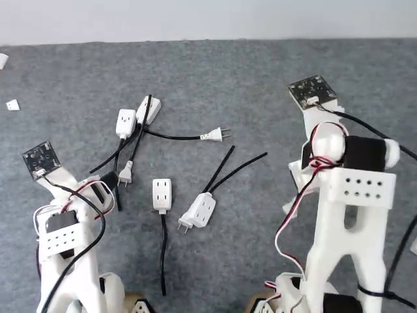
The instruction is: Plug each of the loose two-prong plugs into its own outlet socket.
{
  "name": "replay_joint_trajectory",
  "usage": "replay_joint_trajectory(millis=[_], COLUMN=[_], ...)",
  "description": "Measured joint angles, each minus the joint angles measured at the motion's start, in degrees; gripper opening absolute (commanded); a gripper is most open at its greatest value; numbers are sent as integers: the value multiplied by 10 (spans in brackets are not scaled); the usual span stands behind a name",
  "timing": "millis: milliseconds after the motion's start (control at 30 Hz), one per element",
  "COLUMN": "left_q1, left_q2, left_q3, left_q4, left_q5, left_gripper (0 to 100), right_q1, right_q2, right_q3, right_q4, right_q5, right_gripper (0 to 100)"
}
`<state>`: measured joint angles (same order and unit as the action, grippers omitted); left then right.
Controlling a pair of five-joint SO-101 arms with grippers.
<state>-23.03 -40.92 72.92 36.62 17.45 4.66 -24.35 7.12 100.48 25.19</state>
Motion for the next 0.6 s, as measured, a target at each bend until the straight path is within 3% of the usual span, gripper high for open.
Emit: replay_joint_trajectory(millis=[367, 600], left_q1=[-1, 0], left_q2=[0, 0], left_q3=[0, 0], left_q4=[0, 0], left_q5=[0, 0], left_gripper=[320, 320], right_q1=[34, 34], right_q2=[276, 454], right_q3=[-91, -204], right_q4=[-60, -98], right_q5=[3, 4], right_gripper=[19, 224])
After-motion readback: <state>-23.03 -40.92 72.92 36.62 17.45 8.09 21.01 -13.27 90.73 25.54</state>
